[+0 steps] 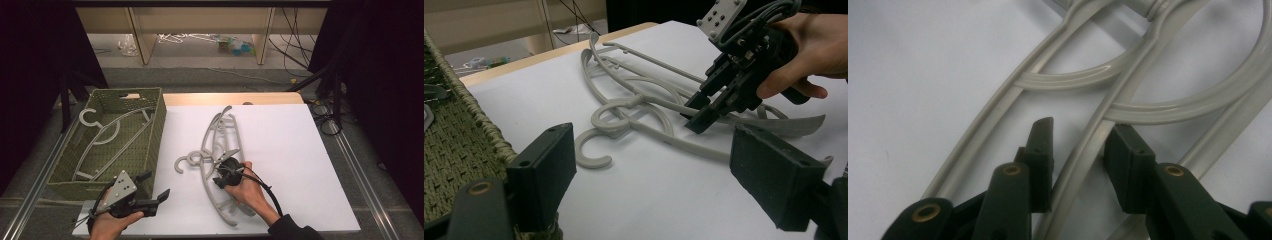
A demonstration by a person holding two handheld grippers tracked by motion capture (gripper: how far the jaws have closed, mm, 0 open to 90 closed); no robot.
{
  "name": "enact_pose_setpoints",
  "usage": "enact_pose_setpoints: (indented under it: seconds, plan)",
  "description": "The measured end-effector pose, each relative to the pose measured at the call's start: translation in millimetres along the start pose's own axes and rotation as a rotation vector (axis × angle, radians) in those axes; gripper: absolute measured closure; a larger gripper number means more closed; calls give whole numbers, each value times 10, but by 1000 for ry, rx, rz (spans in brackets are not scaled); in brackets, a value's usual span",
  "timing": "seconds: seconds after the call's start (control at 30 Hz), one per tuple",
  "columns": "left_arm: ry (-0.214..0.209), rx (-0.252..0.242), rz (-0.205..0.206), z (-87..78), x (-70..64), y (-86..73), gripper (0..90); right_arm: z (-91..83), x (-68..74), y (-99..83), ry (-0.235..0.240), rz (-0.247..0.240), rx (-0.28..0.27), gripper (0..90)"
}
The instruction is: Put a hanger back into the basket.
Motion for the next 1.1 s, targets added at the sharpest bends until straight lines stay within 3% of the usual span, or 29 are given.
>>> enact_pose_setpoints:
  seconds: [0.27,0.33,0.37,0.47,0.5,0.53,0.57,0.73,0.77,0.87,1.1]
  plan:
    - [6,-4,-17,-16,9,-8,193,-206,-106,44,19,85,-21,704]
    - [8,-3,-11,-24,20,-2,194,-278,-161,69,32,107,-52,717]
    - [11,-9,-27,-19,18,5,194,-324,-184,68,37,107,-47,723]
    - [8,0,-6,-23,10,-8,195,-460,-283,71,52,122,-71,751]
    - [8,0,-5,-23,13,-4,194,-523,-322,70,46,151,-87,762]
    - [8,-4,-10,-18,17,4,194,-564,-387,82,39,137,-104,775]
    - [10,-6,-13,-13,17,7,194,-622,-420,67,42,153,-94,793]
    - [5,-1,-2,-9,11,0,194,-805,-624,96,28,125,-150,815]
    - [-1,-7,-11,-2,2,2,194,-840,-600,103,51,144,-159,817]
    - [-3,10,5,-9,-8,-20,195,-930,-592,102,65,74,-161,818]
    - [-5,7,7,16,-23,7,196,-1216,-509,44,141,14,-156,818]
Point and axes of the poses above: each handheld gripper's, and its own axes: z roughly forward along the jaws, y roughly out of its top, x roughly to its left, the point moved 8 cm from there along z, roughly forward along the jaws, and after that the axes turned 13 degrees about z, right-handed, at the moved point
